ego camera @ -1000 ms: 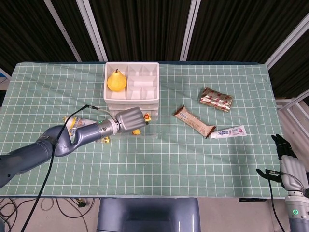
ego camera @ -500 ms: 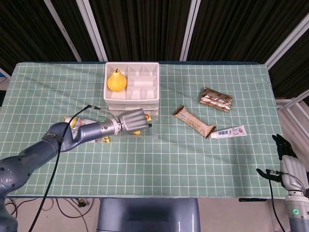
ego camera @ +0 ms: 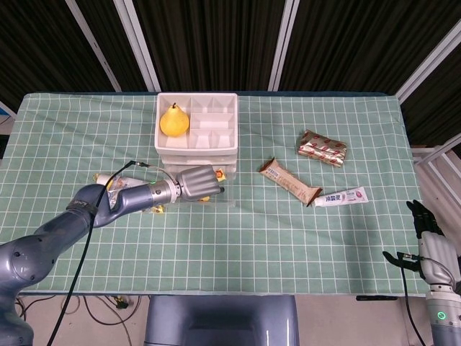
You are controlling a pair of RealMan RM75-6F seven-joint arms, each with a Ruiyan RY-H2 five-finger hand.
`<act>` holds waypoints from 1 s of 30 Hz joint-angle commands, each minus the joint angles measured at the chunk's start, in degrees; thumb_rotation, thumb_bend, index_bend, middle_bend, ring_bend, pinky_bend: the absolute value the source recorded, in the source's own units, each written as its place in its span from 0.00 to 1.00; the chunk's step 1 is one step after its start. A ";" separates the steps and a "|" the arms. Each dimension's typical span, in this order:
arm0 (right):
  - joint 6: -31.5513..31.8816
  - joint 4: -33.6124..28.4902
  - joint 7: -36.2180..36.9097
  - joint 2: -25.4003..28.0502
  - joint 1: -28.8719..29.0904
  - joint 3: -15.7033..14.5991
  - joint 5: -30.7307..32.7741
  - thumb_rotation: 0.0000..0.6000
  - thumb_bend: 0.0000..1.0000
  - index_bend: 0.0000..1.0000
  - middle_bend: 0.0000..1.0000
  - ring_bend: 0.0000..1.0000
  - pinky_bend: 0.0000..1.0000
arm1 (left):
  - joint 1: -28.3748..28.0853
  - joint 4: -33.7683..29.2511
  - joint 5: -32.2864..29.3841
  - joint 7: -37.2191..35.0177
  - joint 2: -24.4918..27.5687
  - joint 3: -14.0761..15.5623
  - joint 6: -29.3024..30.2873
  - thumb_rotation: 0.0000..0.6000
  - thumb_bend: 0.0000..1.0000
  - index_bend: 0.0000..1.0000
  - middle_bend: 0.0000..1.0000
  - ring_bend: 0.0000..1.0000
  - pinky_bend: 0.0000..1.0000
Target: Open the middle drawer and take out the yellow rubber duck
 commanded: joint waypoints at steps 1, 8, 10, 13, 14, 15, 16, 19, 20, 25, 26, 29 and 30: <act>-0.05 0.01 0.04 0.05 -0.01 0.00 0.04 1.00 0.06 0.00 0.00 0.00 0.22 | -0.13 0.00 -0.16 -0.10 -0.03 0.29 -0.33 1.00 0.13 0.48 1.00 1.00 1.00; -0.07 0.00 0.14 -0.03 -0.03 0.00 0.09 1.00 0.06 0.00 0.00 0.00 0.22 | -0.37 -0.46 -0.68 -0.02 -0.08 0.85 -1.27 1.00 0.25 0.49 1.00 1.00 1.00; -0.08 -0.02 0.21 -0.01 -0.04 0.01 0.09 1.00 0.06 0.00 0.00 0.00 0.22 | -0.48 -0.72 -0.92 -0.07 0.01 0.87 -1.42 1.00 0.30 0.51 1.00 1.00 1.00; -0.17 -0.14 0.26 0.04 -0.04 -0.04 0.05 1.00 0.06 0.00 0.00 0.00 0.22 | -0.48 -0.91 -1.15 0.06 0.06 0.91 -1.39 1.00 0.35 0.54 1.00 1.00 1.00; -0.20 -0.18 0.32 0.06 -0.04 -0.04 0.08 1.00 0.06 0.00 0.00 0.00 0.22 | -0.47 -0.99 -1.23 0.09 0.08 0.94 -1.42 1.00 0.36 0.54 1.00 1.00 1.00; -0.25 -0.21 0.36 0.08 -0.02 -0.02 0.12 1.00 0.06 0.00 0.00 0.00 0.22 | -0.46 -1.02 -1.29 0.17 0.07 0.95 -1.39 1.00 0.37 0.55 1.00 1.00 1.00; -0.29 -0.23 0.42 0.10 -0.02 -0.01 0.15 1.00 0.06 0.00 0.00 0.00 0.22 | -0.44 -1.06 -1.34 0.24 0.08 1.00 -1.40 1.00 0.37 0.56 1.00 1.00 1.00; -0.37 -0.30 0.56 0.17 -0.01 -0.02 0.13 1.00 0.06 0.00 0.00 0.00 0.22 | -0.41 -1.20 -1.55 0.46 0.18 0.96 -1.20 1.00 0.37 0.56 1.00 1.00 1.00; -0.42 -0.31 0.59 0.19 -0.01 -0.03 0.16 1.00 0.06 0.00 0.00 0.00 0.22 | -0.41 -1.26 -1.62 0.57 0.26 0.91 -1.10 1.00 0.37 0.56 1.00 1.00 1.00; -0.41 -0.30 0.65 0.23 -0.01 -0.04 0.10 1.00 0.06 0.00 0.00 0.00 0.22 | -0.68 -1.97 -2.30 1.36 1.20 0.11 -0.60 1.00 0.38 0.56 1.00 1.00 1.00; -0.43 -0.31 0.67 0.23 -0.01 -0.03 0.13 1.00 0.06 0.00 0.00 0.00 0.22 | -0.73 -2.19 -2.50 1.54 1.42 -0.13 -0.51 1.00 0.38 0.56 1.00 1.00 1.00; -0.41 -0.28 0.64 0.23 0.00 -0.02 0.12 1.00 0.06 0.00 0.00 0.00 0.22 | -0.88 -3.18 -2.94 2.29 2.33 -0.74 -0.17 1.00 0.39 0.56 1.00 1.00 1.00; -0.40 -0.30 0.67 0.23 0.00 -0.03 0.07 1.00 0.06 0.00 0.00 0.00 0.22 | -0.93 -3.55 -3.06 2.58 2.64 -0.94 -0.03 1.00 0.39 0.56 1.00 1.00 1.00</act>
